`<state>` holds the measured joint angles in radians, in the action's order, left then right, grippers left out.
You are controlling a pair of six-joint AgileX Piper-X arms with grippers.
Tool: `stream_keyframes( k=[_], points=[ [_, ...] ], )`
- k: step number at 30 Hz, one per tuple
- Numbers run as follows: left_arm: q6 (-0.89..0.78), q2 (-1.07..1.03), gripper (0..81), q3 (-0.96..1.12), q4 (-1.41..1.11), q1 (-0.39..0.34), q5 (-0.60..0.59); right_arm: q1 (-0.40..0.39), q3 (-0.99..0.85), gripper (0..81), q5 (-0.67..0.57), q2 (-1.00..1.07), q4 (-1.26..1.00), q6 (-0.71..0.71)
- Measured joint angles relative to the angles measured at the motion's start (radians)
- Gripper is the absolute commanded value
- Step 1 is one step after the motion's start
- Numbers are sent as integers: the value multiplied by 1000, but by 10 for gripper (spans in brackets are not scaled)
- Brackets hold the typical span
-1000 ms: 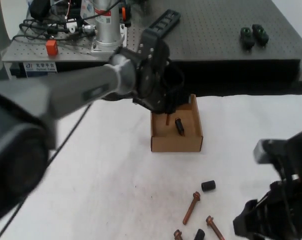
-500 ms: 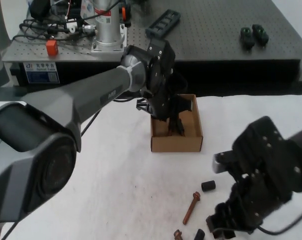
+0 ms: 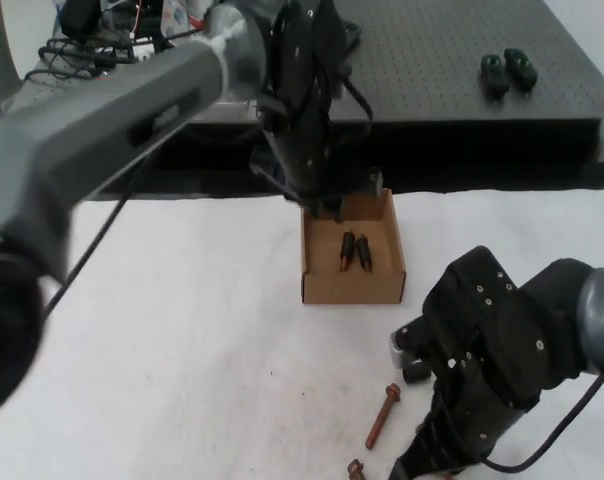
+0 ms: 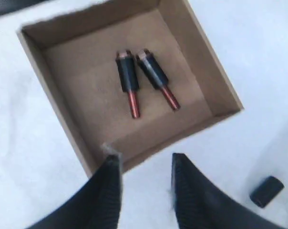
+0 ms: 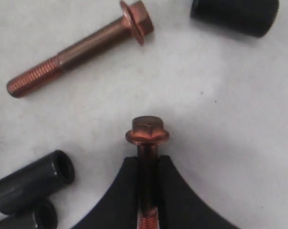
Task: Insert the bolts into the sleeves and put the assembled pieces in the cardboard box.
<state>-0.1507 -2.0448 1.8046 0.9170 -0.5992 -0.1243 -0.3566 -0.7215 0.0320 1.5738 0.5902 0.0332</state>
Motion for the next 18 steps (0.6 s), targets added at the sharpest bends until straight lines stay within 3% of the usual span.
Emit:
stream_keyframes(
  k=[7,9,13,17,18],
  points=[
    [0,198,251,-337,-90,-87,0,0,0,214,3,0,-45,9],
    [5,230,251,-395,-98,-116,0,0,0,198,6,0,-54,9],
    [24,251,251,-465,-104,-175,0,12,0,6,49,0,-61,22],
    [27,251,251,-495,-104,-213,0,110,0,6,61,-15,-42,24],
    [29,251,251,-498,-104,-221,0,164,0,6,64,-49,-19,24]
  ],
)
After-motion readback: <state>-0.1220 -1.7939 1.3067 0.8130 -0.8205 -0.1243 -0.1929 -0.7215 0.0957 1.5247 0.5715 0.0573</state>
